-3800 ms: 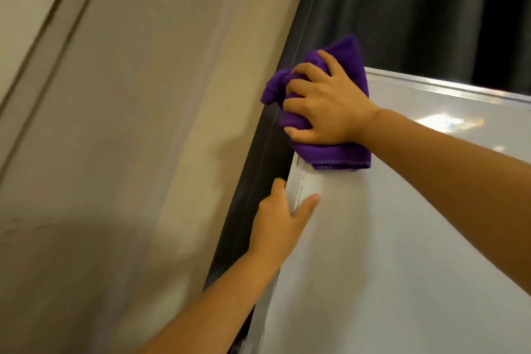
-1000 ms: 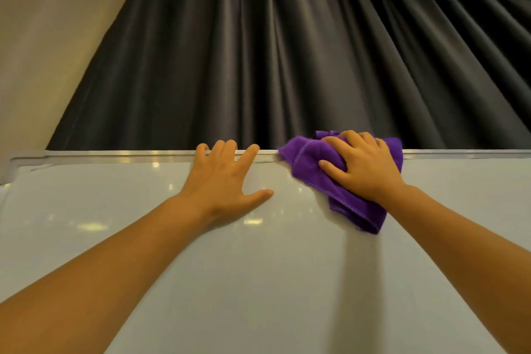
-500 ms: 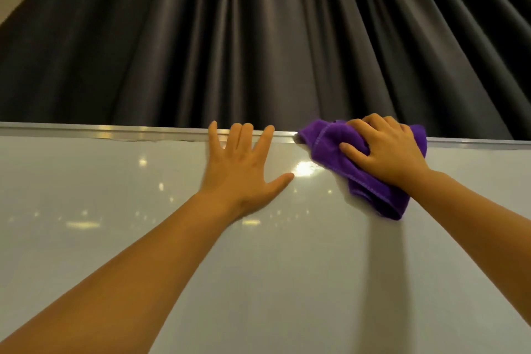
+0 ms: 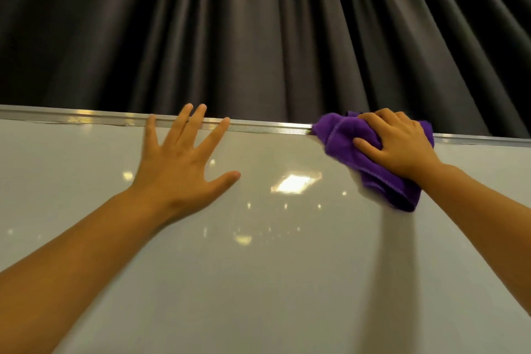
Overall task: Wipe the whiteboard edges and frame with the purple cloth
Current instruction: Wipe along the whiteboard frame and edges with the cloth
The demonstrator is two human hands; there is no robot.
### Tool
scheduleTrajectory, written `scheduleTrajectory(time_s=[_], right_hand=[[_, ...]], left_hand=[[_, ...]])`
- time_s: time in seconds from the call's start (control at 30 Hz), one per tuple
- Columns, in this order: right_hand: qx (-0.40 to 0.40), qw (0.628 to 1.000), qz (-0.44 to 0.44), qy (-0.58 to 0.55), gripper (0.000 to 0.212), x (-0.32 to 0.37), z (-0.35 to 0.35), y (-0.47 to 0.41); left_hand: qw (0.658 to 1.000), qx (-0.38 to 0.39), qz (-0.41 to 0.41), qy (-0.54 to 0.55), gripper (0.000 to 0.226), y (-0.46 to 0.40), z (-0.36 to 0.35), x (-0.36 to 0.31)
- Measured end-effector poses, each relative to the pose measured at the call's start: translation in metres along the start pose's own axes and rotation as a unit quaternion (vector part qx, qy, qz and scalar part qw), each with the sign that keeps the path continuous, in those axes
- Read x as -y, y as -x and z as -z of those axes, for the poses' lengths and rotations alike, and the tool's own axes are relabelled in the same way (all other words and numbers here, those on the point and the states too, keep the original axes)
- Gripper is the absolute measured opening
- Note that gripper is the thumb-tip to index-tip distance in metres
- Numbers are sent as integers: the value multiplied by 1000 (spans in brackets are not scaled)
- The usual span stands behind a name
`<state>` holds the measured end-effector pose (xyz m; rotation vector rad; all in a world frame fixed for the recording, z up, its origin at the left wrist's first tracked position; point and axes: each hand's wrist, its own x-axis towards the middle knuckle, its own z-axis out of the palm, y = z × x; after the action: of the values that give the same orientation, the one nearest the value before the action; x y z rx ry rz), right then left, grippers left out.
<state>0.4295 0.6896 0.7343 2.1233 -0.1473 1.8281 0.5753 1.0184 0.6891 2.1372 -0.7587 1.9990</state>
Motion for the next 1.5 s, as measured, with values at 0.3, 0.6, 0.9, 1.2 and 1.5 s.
scheduleTrajectory(time_s=[0.3, 0.6, 0.9, 1.2, 1.5], right_hand=[[2, 1000, 10, -9, 71, -92, -8, 17], [9, 996, 86, -21, 77, -107, -14, 17], [52, 998, 10, 24, 81, -233, -24, 48], [13, 999, 30, 1, 76, -229, -42, 31], [-15, 994, 102, -23, 65, -278, -44, 23]], left_hand=[[991, 30, 125, 34, 87, 2, -15, -124], [991, 26, 129, 13, 85, -28, -28, -229], [992, 37, 115, 26, 89, -20, -57, -269], [978, 58, 197, 26, 91, -28, -62, -300], [969, 54, 239, 29, 92, -48, -72, -409]])
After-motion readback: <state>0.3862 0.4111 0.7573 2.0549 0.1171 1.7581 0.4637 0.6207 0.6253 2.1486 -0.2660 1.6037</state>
